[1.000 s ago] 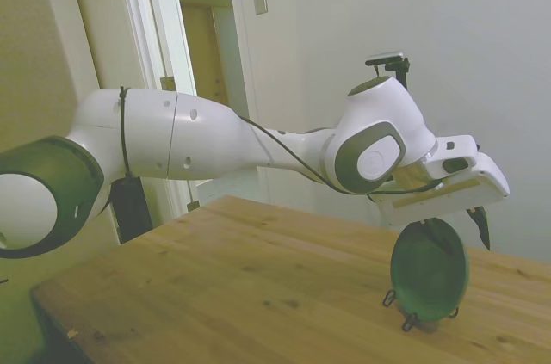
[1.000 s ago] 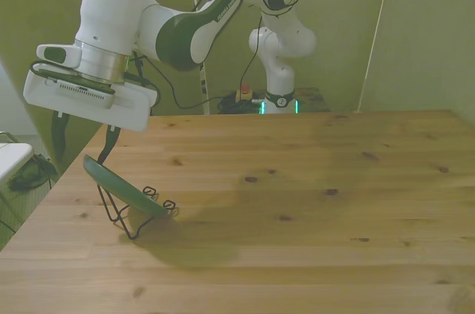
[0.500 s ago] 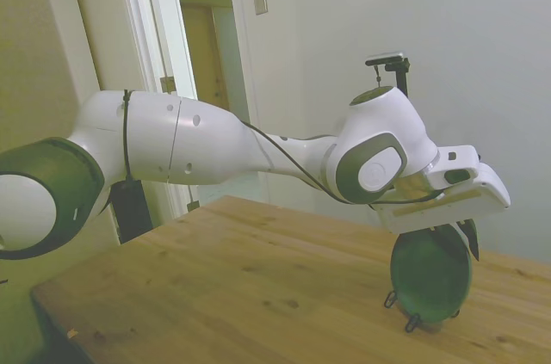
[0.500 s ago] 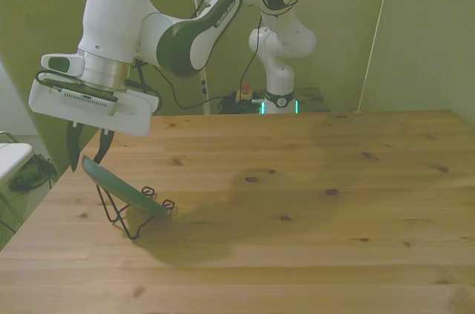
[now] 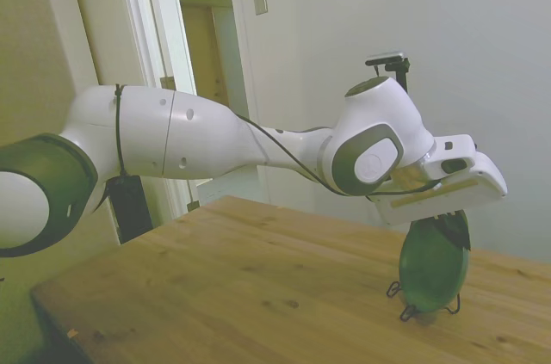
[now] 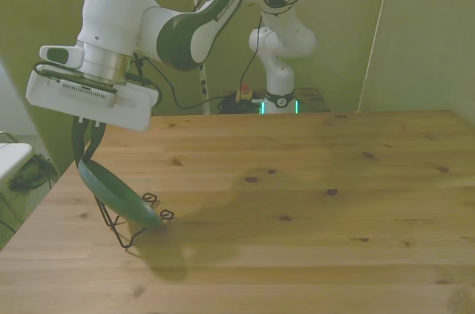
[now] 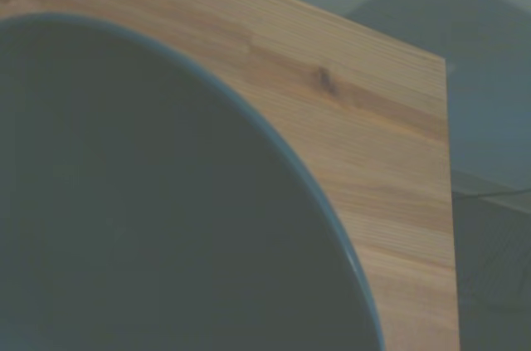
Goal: Unload the plate
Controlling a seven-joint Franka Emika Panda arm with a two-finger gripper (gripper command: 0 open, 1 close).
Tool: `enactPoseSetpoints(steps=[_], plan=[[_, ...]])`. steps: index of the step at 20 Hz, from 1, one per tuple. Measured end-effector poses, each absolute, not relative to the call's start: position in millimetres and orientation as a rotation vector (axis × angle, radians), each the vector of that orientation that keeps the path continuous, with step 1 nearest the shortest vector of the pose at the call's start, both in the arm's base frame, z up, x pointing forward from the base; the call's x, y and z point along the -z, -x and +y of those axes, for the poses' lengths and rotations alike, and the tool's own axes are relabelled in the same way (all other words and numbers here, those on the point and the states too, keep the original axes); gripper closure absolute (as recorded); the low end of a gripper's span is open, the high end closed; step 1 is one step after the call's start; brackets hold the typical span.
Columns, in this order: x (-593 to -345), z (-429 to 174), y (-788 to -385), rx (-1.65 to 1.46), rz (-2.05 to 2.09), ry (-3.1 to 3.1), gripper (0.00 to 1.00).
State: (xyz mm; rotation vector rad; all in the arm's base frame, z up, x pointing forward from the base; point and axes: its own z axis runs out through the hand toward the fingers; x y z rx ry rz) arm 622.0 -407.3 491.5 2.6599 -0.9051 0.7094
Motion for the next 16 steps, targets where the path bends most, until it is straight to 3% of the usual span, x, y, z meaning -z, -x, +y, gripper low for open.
enactPoseSetpoints(steps=[3,7,13,16], plan=[[-505.5,-398.1,-624.1,-0.743,-0.891,-2.664,1.0],[-545.3,-373.6,-624.2,-0.84,-0.88,-2.682,1.0],[-612.0,-292.0,-611.6,-0.896,-1.092,-2.883,1.0],[-628.7,-258.7,-600.1,-0.809,-1.171,-3.04,1.0]])
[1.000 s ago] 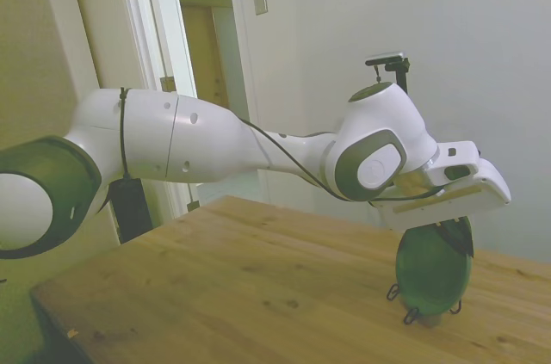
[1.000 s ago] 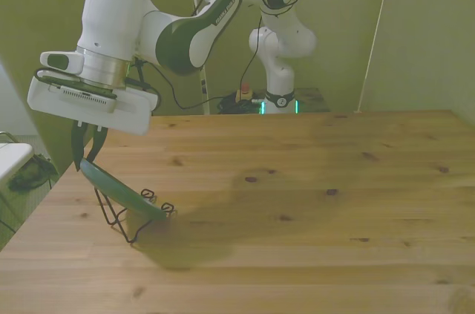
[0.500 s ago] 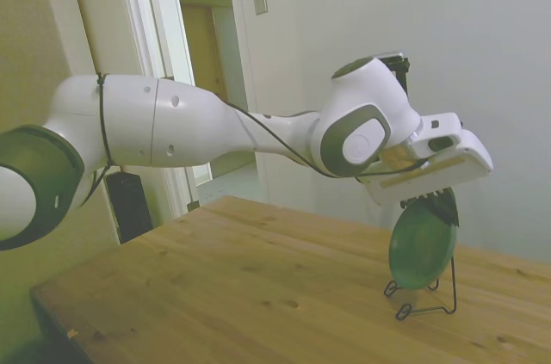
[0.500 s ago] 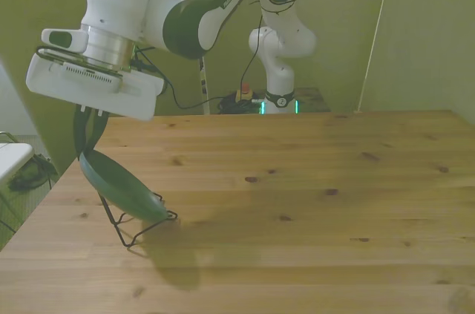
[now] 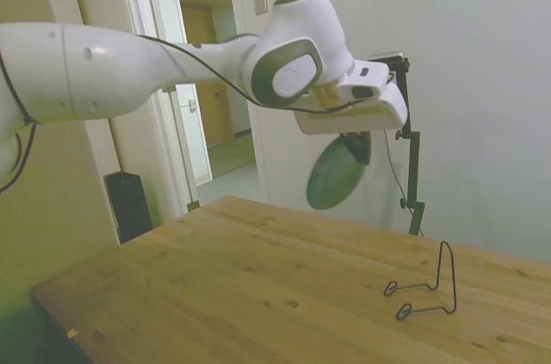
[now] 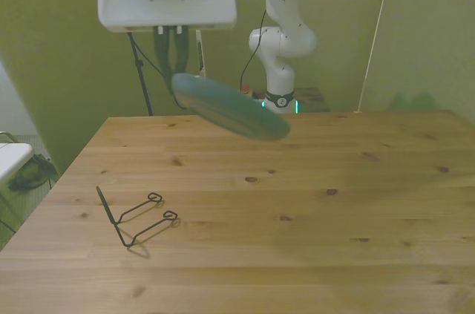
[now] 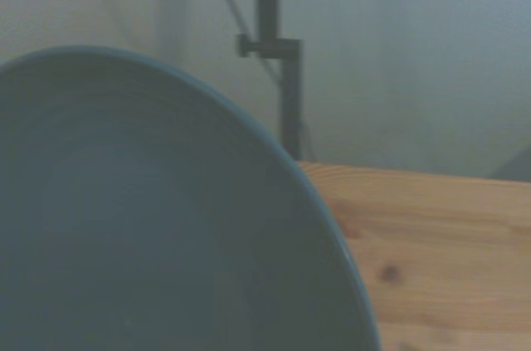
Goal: Unload the plate
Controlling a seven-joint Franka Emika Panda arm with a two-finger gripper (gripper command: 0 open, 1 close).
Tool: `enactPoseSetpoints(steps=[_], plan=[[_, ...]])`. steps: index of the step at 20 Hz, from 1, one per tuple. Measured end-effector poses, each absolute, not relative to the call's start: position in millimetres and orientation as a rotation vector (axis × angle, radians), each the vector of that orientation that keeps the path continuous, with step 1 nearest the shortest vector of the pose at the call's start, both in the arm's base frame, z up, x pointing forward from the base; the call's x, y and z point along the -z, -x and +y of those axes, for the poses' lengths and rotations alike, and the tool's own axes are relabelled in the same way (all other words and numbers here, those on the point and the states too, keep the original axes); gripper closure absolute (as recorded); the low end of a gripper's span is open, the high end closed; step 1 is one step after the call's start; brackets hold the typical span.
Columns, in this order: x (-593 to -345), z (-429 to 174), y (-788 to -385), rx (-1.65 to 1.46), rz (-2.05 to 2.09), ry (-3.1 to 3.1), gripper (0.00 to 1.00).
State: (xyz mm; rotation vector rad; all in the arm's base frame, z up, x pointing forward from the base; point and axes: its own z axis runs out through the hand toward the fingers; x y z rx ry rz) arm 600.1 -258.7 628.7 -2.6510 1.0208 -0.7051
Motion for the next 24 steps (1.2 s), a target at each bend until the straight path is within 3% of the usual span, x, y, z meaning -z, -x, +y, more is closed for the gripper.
enactPoseSetpoints(steps=[4,10,15,23,24], plan=[[-601.6,-227.2,-603.1,0.424,0.968,2.568,1.0],[-503.6,-213.5,-620.6,-0.028,0.969,2.464,1.0],[-430.5,-233.5,-645.0,-0.2,1.132,2.434,1.0],[-378.9,-247.6,-658.4,-0.298,1.258,2.507,1.0],[-376.5,-248.6,-658.2,-0.302,1.26,2.512,0.0]])
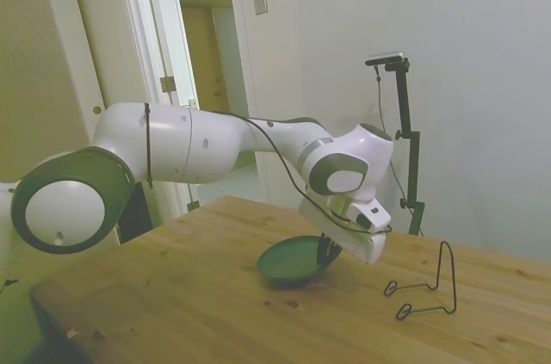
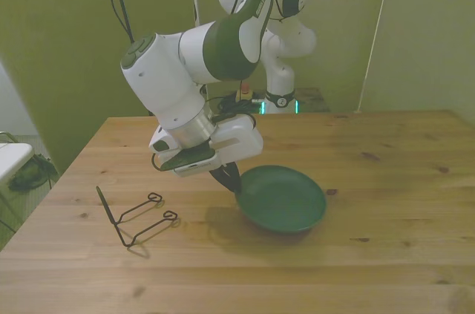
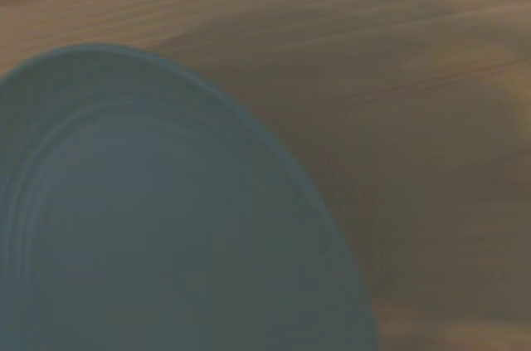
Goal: Unload the plate
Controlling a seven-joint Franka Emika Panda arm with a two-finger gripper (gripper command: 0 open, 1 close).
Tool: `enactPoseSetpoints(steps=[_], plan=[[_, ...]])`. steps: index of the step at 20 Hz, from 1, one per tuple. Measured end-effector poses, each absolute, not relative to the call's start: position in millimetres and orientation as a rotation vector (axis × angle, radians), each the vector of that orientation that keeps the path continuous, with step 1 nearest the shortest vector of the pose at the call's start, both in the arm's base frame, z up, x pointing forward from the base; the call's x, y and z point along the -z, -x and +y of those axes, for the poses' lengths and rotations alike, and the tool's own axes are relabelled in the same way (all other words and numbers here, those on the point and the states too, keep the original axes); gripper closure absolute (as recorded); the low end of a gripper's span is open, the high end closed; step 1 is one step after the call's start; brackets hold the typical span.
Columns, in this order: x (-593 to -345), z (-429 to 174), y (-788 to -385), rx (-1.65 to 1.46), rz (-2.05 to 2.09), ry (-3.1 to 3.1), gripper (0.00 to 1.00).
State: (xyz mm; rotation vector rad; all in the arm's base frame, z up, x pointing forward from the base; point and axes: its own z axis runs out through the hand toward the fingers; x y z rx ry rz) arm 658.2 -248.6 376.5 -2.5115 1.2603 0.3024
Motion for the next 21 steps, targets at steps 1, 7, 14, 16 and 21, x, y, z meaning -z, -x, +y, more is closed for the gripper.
enactPoseSetpoints(steps=[1,7,14,16,21], plan=[[-376.0,-249.3,-657.9,-0.303,1.26,2.518,0.0],[-375.5,-250.5,-658.4,-0.289,1.262,2.539,0.0],[-375.6,-250.6,-658.5,-0.278,1.25,2.552,0.0],[-386.9,-247.4,-659.6,-0.248,1.235,2.558,0.0],[-456.6,-221.2,-652.2,-0.137,1.165,2.585,0.0]])
